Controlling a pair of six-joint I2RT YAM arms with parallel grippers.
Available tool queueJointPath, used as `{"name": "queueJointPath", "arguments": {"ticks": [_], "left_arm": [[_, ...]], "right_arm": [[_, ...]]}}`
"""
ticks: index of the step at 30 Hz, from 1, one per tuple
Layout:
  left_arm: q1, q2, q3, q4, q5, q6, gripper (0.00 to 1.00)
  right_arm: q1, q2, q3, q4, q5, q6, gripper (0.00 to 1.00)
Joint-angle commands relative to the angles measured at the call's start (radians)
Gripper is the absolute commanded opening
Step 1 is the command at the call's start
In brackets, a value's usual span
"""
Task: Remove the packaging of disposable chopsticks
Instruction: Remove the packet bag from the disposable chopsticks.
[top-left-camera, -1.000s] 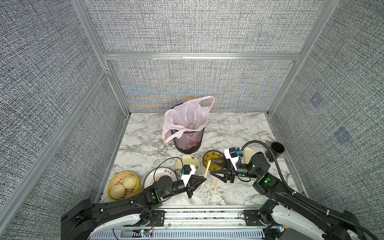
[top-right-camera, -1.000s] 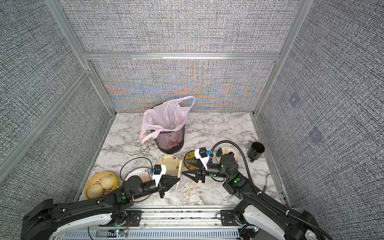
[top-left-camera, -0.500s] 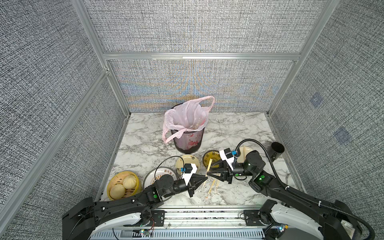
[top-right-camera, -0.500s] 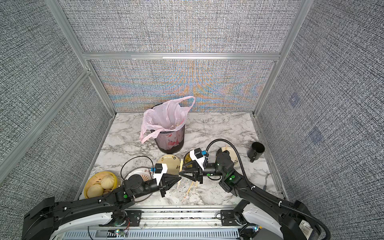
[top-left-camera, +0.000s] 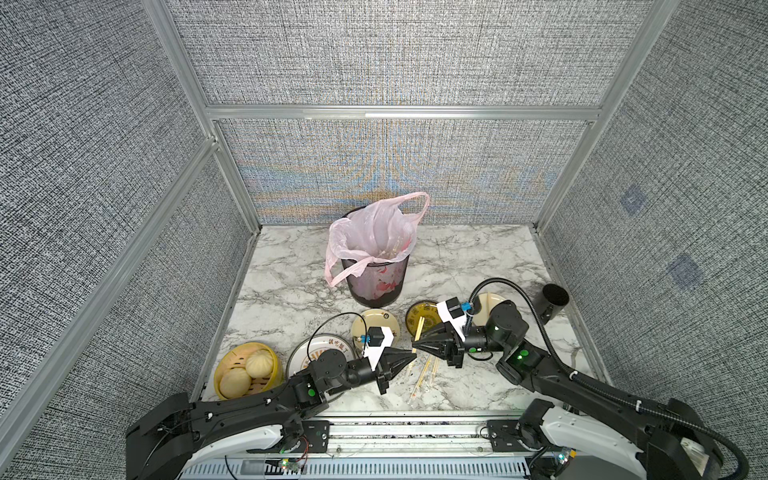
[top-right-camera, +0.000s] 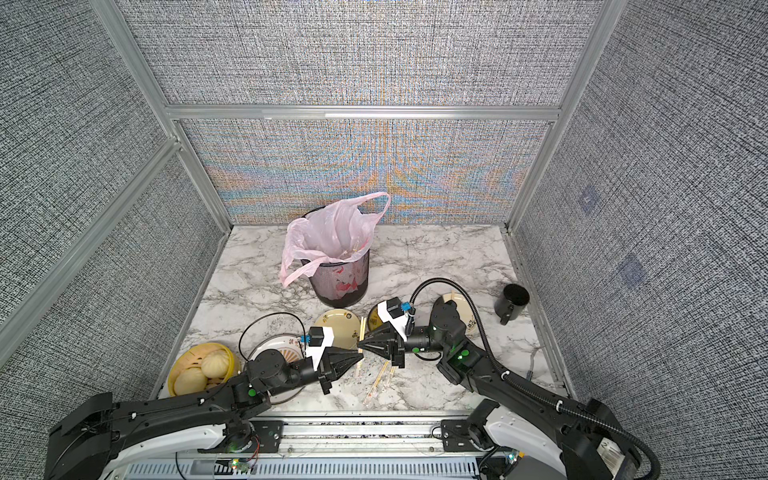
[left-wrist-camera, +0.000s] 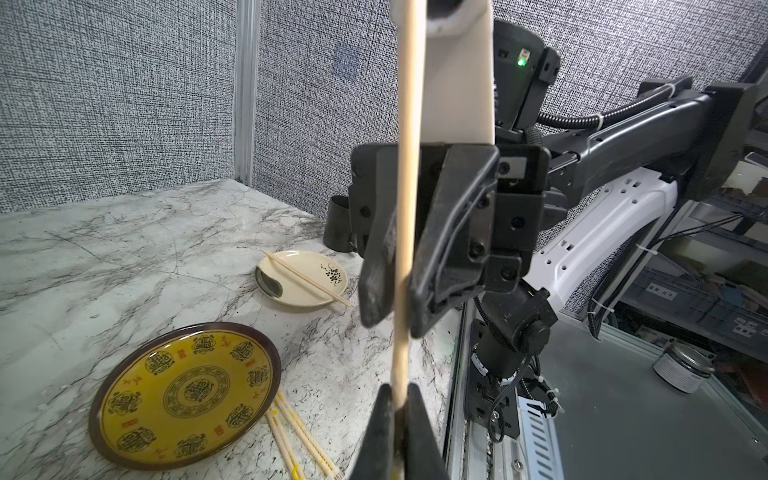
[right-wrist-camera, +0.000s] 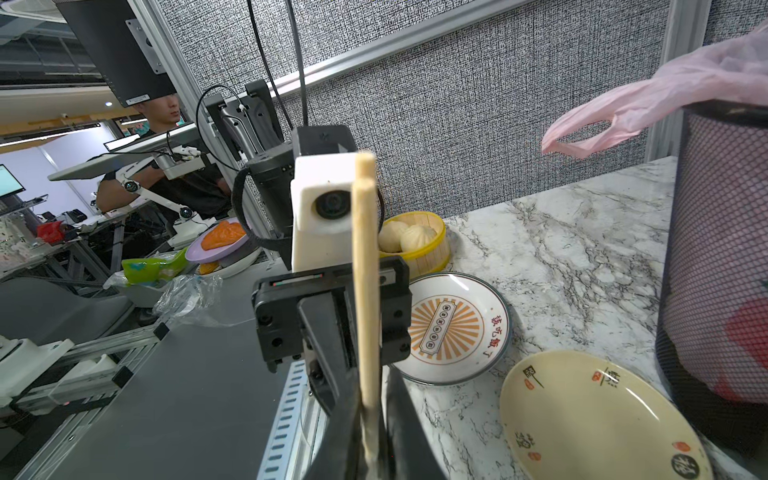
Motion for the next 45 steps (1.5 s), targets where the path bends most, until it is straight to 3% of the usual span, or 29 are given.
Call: {"name": "queueJointPath", "arguments": {"ticks": [1, 8, 10, 14, 18, 21, 33, 42, 45], "left_arm": [[0.0, -0.001, 0.005, 0.044, 0.007, 0.008, 0.0], [0.001, 0.013, 0.008, 0.06, 0.024, 0.005, 0.0], [0.0, 0.02, 0.015, 0.056, 0.029, 0.003, 0.0], [0.0, 0.031, 0.028, 0.02, 0.018, 0.011, 0.01], [0.0, 0.054, 0.028, -0.014, -0.015, 0.019, 0.12], [0.0, 0.075, 0.038, -0.045, -0.024, 0.022, 0.12], [0.0, 0.134, 0.038, -0.08, -0.036, 0.01, 0.12], [0.002, 0.184, 0.044, -0.097, -0.057, 0.013, 0.09], [0.002, 0.156, 0.08, -0.179, -0.099, 0.035, 0.0]], "right_arm": [[0.001, 0.002, 0.0, 0.009, -0.002, -0.007, 0.15], [0.001, 0.003, 0.008, -0.006, -0.008, -0.02, 0.08], [0.001, 0.017, 0.006, 0.01, -0.013, -0.012, 0.0], [0.001, 0.009, -0.002, 0.021, 0.005, -0.014, 0.0], [-0.001, -0.009, -0.004, 0.037, 0.02, -0.006, 0.0], [-0.004, -0.018, 0.004, 0.035, 0.028, -0.001, 0.0], [-0.048, -0.093, 0.023, -0.005, 0.055, 0.014, 0.0], [-0.161, -0.1, 0.107, -0.021, 0.012, 0.078, 0.0], [-0.188, -0.087, 0.14, -0.081, 0.038, 0.084, 0.0]]}}
